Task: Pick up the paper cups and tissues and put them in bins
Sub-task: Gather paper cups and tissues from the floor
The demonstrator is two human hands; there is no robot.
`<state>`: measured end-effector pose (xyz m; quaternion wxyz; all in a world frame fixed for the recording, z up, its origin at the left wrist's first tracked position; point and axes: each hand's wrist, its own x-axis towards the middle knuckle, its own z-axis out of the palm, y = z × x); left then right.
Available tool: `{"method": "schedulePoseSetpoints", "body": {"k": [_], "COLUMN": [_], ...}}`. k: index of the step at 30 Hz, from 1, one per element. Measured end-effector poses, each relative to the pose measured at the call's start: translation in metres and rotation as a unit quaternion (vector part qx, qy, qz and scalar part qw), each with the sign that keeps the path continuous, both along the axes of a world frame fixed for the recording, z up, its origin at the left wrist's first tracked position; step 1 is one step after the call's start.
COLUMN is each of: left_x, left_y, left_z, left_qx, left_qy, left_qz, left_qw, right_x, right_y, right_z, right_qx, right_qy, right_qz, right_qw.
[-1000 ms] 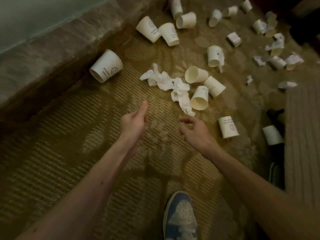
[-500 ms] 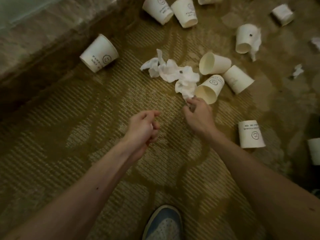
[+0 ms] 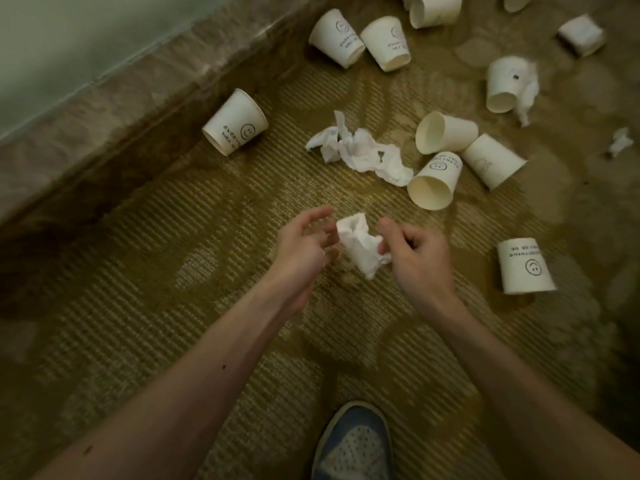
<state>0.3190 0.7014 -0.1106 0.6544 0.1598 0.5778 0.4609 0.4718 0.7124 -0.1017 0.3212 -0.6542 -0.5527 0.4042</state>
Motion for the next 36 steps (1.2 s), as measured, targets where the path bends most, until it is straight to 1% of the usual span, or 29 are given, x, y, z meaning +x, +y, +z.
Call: {"method": "schedulePoseSetpoints", "body": {"k": [2, 4, 6, 8, 13, 16, 18, 20, 22, 24, 26, 29, 30, 34, 36], "left_x": [0.000, 0.001, 0.002, 0.004, -0.001, -0.008, -0.014, -0.020, -0.026, -0.029, -0.029, -0.027, -0.026, -0.024, -0.025], "left_y": [-0.004, -0.008, -0.013, -0.018, -0.023, -0.025, -0.025, -0.023, -0.019, -0.016, -0.012, -0.004, -0.001, 0.007, 0.009], "left_z": [0.006, 0.014, 0.023, 0.032, 0.033, 0.025, 0.015, 0.004, -0.004, -0.009, -0.013, -0.014, -0.014, -0.010, -0.009], "left_qx": [0.007, 0.019, 0.040, 0.056, 0.071, 0.074, 0.060, 0.036, 0.013, 0.005, -0.002, 0.000, -0.001, -0.003, -0.011], "left_qy": [0.014, 0.012, -0.011, -0.038, -0.020, 0.013, 0.049, 0.092, 0.105, 0.103, 0.104, 0.094, 0.090, 0.061, 0.063], "left_qz": [-0.010, -0.025, -0.038, -0.039, -0.031, -0.018, 0.015, 0.039, 0.059, 0.055, 0.028, 0.005, 0.003, 0.019, 0.027], "left_qw": [1.000, 0.999, 0.998, 0.997, 0.997, 0.997, 0.997, 0.994, 0.993, 0.993, 0.994, 0.996, 0.996, 0.998, 0.998], "right_x": [-0.005, -0.011, -0.017, -0.027, -0.040, -0.046, -0.049, -0.048, -0.037, -0.022, -0.012, -0.008, -0.008, -0.008, -0.007], "right_y": [-0.004, -0.008, -0.012, -0.017, -0.021, -0.018, -0.014, -0.004, 0.017, 0.045, 0.071, 0.101, 0.108, 0.125, 0.125], "right_z": [0.009, 0.018, 0.024, 0.025, 0.021, 0.019, 0.015, 0.013, 0.010, 0.005, -0.002, -0.013, -0.017, -0.032, -0.036], "right_qx": [-0.032, -0.086, -0.119, -0.129, -0.156, -0.191, -0.216, -0.215, -0.192, -0.160, -0.131, -0.097, -0.094, -0.119, -0.108], "right_qy": [0.042, 0.089, 0.146, 0.191, 0.268, 0.276, 0.252, 0.196, 0.100, -0.007, -0.102, -0.224, -0.244, -0.243, -0.268], "right_qz": [-0.014, -0.014, -0.004, 0.016, 0.055, 0.092, 0.101, 0.101, 0.088, 0.072, 0.080, 0.119, 0.125, 0.120, 0.117], "right_qw": [0.999, 0.992, 0.982, 0.973, 0.949, 0.938, 0.938, 0.952, 0.972, 0.985, 0.983, 0.962, 0.957, 0.955, 0.950]}}
